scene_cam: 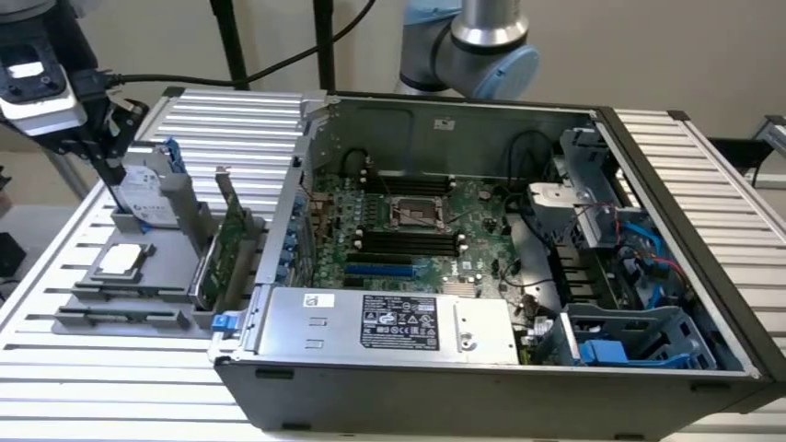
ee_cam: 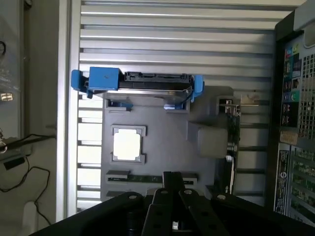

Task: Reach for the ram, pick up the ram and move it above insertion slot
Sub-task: 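Reach for the ram, then pick up the ram and move it above insertion slot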

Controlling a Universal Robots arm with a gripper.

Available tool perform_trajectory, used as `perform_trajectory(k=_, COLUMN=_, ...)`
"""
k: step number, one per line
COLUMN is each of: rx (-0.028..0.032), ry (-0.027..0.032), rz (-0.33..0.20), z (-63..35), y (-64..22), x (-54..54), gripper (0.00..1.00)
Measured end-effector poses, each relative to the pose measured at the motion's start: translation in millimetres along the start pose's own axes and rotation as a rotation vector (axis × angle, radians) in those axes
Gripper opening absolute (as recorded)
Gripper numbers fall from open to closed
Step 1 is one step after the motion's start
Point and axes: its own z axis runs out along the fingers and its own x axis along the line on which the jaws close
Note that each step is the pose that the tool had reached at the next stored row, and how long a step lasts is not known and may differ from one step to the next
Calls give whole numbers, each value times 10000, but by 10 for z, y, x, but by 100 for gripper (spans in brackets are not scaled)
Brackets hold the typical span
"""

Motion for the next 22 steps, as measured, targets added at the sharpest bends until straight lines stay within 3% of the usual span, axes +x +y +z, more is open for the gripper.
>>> perform_trajectory(k=12, rx=3, ry=2, rz=1, z=33, y=-519, x=86, gripper=11)
perform_trajectory(k=22, rx=2, ry=0, rz=1, z=33, y=-536, x=93, gripper=11)
